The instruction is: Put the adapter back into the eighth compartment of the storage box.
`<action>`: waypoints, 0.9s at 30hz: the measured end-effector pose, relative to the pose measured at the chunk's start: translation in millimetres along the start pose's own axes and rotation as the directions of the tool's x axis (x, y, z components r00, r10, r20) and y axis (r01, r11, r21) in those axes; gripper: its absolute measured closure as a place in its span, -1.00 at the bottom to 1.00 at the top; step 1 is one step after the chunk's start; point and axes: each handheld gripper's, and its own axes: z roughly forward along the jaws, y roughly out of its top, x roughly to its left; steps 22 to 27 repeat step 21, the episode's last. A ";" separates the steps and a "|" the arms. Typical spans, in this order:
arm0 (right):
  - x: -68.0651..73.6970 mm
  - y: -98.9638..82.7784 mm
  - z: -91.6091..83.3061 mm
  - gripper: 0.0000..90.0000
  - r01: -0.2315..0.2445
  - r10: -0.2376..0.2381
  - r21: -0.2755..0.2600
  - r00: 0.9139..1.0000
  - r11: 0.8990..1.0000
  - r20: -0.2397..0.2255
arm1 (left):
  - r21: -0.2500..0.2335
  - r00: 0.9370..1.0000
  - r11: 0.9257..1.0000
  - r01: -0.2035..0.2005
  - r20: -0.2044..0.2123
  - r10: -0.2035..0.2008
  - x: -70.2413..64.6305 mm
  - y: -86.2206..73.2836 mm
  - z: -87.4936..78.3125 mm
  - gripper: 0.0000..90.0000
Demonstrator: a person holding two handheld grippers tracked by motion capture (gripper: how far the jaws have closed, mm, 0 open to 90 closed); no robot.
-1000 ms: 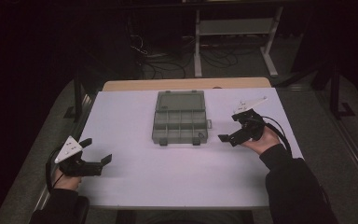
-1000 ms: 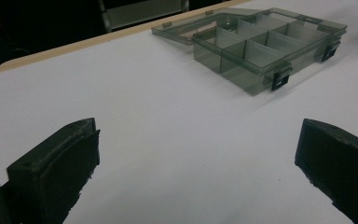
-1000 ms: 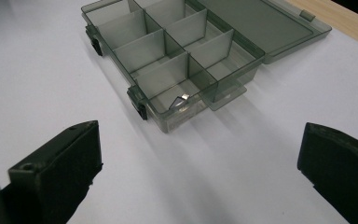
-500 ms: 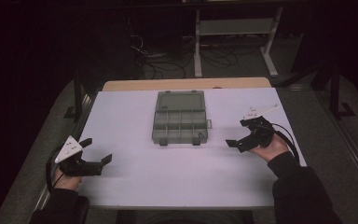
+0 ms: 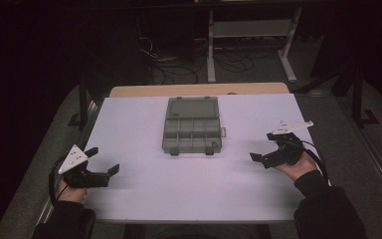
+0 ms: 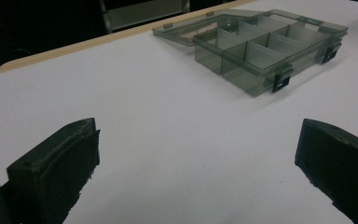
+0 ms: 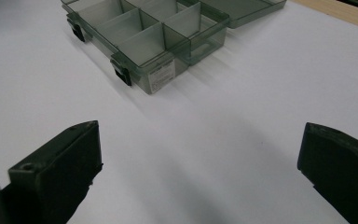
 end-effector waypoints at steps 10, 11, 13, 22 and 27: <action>-0.2 -15.6 -8.5 -1.00 -0.024 0.025 -0.032 0.999 0.999 0.034 | 0.002 1.000 1.000 0.000 -0.003 0.000 0.5 0.0 0.7 -1.00; -1.3 -18.5 -10.9 -1.00 -0.031 0.033 -0.042 0.999 0.999 0.041 | 0.002 1.000 1.000 0.000 -0.003 0.000 0.5 0.0 0.7 -1.00; -1.7 -22.3 -12.3 -1.00 -0.037 0.040 -0.055 0.998 0.998 0.052 | 0.002 1.000 1.000 0.000 -0.002 0.000 0.7 -0.1 0.8 -1.00; -2.5 -35.4 -17.1 -1.00 -0.059 0.065 -0.074 0.995 0.995 0.078 | 0.005 1.000 1.000 -0.005 -0.003 0.005 0.4 0.2 1.3 -1.00; -2.5 -35.4 -17.1 -1.00 -0.059 0.065 -0.074 0.995 0.995 0.078 | 0.005 1.000 1.000 -0.005 -0.003 0.005 0.4 0.2 1.3 -1.00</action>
